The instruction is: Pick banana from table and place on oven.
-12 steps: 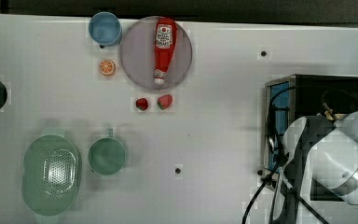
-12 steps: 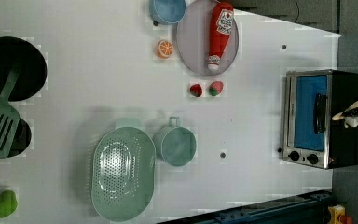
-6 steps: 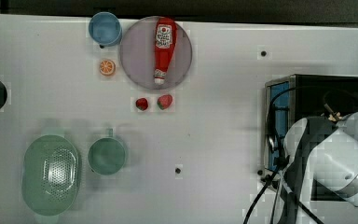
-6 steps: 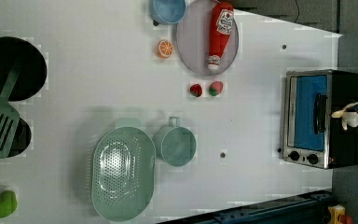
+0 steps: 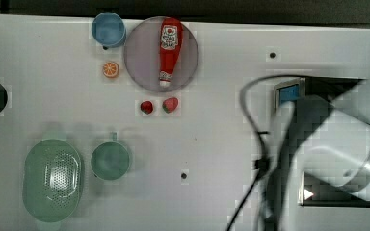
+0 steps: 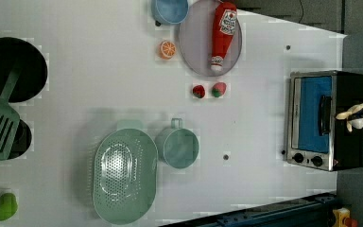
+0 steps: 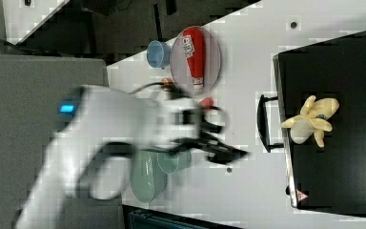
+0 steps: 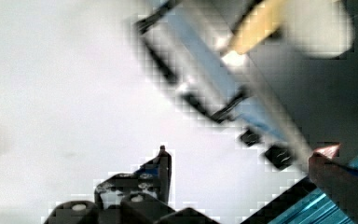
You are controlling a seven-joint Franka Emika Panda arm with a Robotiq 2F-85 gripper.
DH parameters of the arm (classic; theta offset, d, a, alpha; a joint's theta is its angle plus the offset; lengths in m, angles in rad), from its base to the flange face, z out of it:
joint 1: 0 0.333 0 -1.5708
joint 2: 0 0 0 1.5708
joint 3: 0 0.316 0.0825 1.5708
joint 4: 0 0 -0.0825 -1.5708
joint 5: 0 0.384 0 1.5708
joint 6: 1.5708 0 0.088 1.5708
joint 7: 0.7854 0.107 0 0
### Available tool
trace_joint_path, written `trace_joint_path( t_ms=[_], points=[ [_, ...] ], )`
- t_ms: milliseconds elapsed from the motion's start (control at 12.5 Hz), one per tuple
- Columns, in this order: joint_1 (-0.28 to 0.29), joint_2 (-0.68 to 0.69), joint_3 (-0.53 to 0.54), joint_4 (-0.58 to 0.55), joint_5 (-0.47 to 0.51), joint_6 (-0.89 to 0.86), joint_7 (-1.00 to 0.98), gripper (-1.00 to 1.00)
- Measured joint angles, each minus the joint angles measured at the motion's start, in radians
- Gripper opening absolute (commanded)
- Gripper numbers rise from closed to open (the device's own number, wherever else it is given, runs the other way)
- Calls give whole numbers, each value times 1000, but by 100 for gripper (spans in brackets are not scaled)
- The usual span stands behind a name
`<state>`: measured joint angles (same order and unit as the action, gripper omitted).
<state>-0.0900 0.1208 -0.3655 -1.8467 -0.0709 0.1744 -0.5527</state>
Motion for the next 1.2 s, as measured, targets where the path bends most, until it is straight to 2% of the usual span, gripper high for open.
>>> trace_joint_path(
  t_ms=[160, 400, 480, 720, 880, 1200],
  points=[
    [53, -62, 81, 74, 2, -14, 108, 100],
    [104, -177, 274, 131, 18, -14, 327, 100],
    [150, -213, 305, 136, 47, -19, 397, 100],
    [228, -277, 383, 151, 49, -104, 496, 100],
    [239, -279, 387, 148, 43, -145, 540, 100],
    [216, -224, 346, 111, 26, -126, 560, 100]
  ],
)
